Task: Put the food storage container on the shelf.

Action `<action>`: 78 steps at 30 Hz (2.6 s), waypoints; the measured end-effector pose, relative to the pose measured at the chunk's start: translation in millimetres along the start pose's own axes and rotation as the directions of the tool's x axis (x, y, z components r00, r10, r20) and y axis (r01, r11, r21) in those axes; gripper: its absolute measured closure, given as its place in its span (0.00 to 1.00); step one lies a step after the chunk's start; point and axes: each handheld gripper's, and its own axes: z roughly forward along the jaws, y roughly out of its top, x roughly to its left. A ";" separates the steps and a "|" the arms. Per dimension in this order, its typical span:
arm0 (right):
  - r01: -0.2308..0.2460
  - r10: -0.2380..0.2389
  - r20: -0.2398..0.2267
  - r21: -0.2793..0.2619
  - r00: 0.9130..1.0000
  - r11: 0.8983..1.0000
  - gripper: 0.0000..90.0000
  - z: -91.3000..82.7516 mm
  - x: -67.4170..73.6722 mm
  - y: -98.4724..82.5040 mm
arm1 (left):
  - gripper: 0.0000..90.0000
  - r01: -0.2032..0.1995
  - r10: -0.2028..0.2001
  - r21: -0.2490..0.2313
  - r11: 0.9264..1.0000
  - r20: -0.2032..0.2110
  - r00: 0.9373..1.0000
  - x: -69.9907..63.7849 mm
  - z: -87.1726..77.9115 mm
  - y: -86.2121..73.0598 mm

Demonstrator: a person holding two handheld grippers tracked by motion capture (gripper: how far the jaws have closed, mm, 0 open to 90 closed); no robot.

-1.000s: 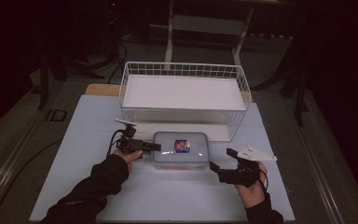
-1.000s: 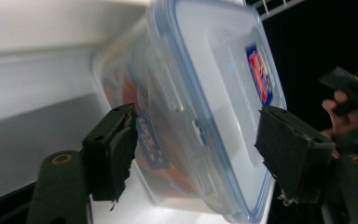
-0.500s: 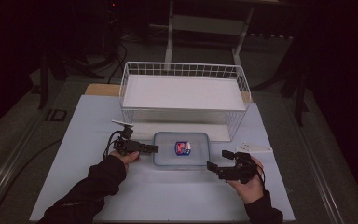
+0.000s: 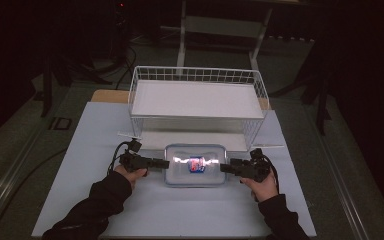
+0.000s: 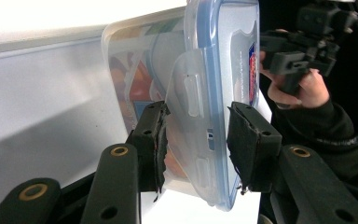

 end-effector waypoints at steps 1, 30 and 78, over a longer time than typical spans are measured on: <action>-0.005 0.005 -0.012 0.013 1.000 1.000 0.26 2.1 -2.7 0.2 | 0.65 -0.009 0.009 -0.001 1.000 0.000 1.000 -0.3 -0.1 -0.5; -0.057 0.062 -0.081 0.067 0.995 0.996 0.56 -1.6 0.3 -2.5 | 0.65 -0.067 0.065 -0.034 0.997 -0.040 0.997 -11.2 -2.3 -8.5; 0.040 -0.041 -0.004 -0.128 0.999 0.991 0.55 14.8 -34.3 50.1 | 0.61 -0.165 0.121 -0.218 0.962 -0.204 0.971 1.9 21.4 40.6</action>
